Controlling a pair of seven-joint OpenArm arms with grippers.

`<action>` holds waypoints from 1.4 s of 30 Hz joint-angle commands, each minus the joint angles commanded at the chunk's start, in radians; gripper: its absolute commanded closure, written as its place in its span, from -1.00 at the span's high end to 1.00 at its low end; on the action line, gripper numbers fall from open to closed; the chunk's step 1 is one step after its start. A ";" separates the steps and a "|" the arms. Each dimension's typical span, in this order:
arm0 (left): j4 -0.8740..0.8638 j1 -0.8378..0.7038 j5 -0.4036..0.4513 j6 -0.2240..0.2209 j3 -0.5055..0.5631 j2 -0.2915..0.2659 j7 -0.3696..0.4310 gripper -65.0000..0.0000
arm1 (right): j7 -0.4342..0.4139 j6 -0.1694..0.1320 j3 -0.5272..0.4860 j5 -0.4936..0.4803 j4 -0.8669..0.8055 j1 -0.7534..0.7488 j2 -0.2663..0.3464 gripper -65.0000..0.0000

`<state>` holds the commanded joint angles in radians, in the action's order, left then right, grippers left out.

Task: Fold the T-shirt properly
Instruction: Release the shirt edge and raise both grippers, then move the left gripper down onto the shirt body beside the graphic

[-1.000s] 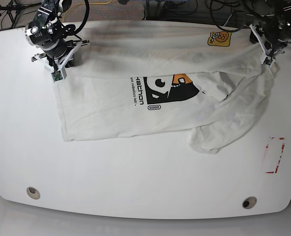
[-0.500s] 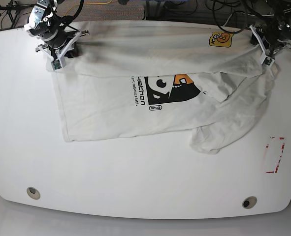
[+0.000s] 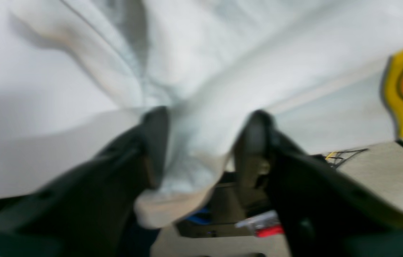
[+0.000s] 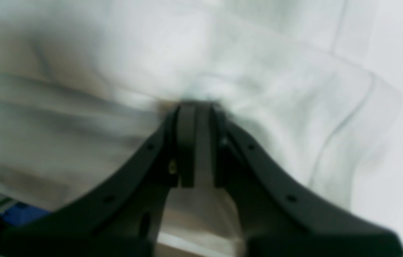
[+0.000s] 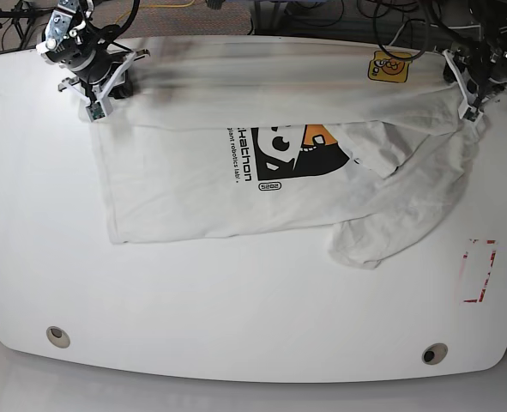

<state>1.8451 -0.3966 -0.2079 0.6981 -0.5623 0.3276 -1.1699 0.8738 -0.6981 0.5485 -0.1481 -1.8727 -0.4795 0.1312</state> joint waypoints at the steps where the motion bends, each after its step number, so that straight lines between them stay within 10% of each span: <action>1: 0.008 0.002 0.000 0.000 0.000 0.000 -0.002 0.37 | 0.002 0.000 -0.002 0.000 -0.012 0.000 -0.002 -0.75; 13: 0.123 0.161 -0.002 0.000 -0.005 0.002 -0.133 0.52 | 0.066 0.000 -0.097 -0.020 -0.166 0.029 -0.038 0.24; 30: 0.153 0.137 -0.017 0.000 -0.043 0.000 -0.175 0.51 | 0.068 0.000 -0.212 -0.043 -0.166 0.080 -0.040 0.26; 42: 0.147 0.152 -0.350 0.000 -0.094 -0.060 -0.172 0.38 | 0.068 0.000 -0.213 -0.044 -0.153 0.080 -0.040 0.26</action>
<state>1.9924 -0.2447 -0.5577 0.6981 -0.6559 0.2677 -1.3418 0.9413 -0.6981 0.3353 -0.1926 -2.0261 -0.3997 0.0913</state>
